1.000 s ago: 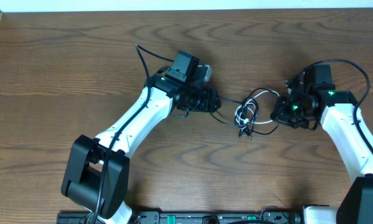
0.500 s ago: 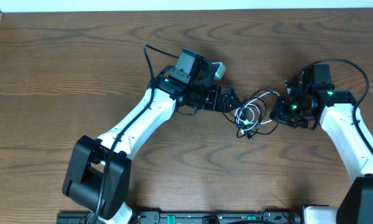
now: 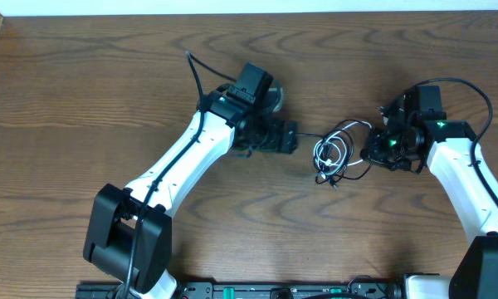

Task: Untangle cables

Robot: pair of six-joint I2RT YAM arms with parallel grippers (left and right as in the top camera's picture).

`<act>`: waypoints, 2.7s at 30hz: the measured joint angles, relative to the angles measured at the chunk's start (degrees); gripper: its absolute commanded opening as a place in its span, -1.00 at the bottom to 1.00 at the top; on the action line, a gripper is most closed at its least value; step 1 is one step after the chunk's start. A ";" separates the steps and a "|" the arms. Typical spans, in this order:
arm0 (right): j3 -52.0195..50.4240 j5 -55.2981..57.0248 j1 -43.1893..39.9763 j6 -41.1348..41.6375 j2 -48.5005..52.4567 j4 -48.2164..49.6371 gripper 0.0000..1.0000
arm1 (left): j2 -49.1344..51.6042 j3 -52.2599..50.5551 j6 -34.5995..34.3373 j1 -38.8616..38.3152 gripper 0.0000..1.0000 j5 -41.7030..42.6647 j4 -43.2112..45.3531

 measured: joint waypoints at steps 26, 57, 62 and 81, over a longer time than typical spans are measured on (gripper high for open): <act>0.00 -5.14 -4.63 -0.09 0.07 1.53 -0.98 | 9.84 2.16 -18.10 -1.44 0.93 14.60 24.20; 0.00 -5.66 -4.63 -0.09 0.11 1.57 -0.97 | 18.80 2.19 -32.65 -11.69 -0.03 9.09 43.45; 0.00 -5.66 -4.63 -0.11 0.11 1.57 -0.93 | 18.80 2.19 -31.58 -11.69 -0.85 7.56 43.47; 0.00 2.27 -4.63 -0.20 0.15 1.40 -0.95 | -3.08 2.19 -22.69 7.30 -0.85 6.80 18.99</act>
